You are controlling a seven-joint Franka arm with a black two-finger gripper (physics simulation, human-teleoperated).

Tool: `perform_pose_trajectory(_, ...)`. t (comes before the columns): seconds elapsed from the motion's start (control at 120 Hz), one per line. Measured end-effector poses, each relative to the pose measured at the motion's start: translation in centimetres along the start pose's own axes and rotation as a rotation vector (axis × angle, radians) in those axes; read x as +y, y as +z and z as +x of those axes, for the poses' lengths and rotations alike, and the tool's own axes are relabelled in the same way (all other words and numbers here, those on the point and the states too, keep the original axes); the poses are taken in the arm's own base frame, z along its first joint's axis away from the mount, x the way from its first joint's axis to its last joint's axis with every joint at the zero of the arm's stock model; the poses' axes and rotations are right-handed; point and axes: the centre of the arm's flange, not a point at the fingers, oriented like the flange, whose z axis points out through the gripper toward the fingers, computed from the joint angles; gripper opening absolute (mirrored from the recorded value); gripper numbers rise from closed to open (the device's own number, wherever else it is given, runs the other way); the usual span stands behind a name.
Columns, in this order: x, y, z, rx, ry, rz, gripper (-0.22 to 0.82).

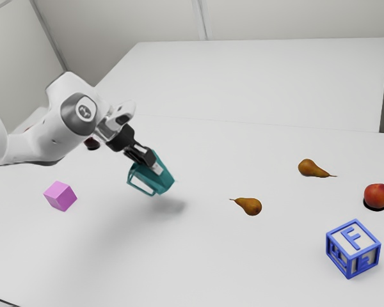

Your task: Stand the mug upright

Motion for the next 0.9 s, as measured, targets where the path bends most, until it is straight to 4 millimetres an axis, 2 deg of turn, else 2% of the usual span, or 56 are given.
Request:
perform_pose_trajectory(0.208, 0.7, -1.1, -0.2, -0.117, -0.019, 0.14, -0.18)
perform_pose_trajectory(0.367, 1.5, -0.9, -0.2, -0.173, -0.037, 0.242, -0.18)
perform_pose_trajectory(0.567, 2.6, 0.8, -0.3, -0.195, -0.058, 0.359, -0.18)
perform_pose_trajectory(0.9, 2.7, 2.5, -1.0, -0.163, -0.102, 0.507, -0.18)
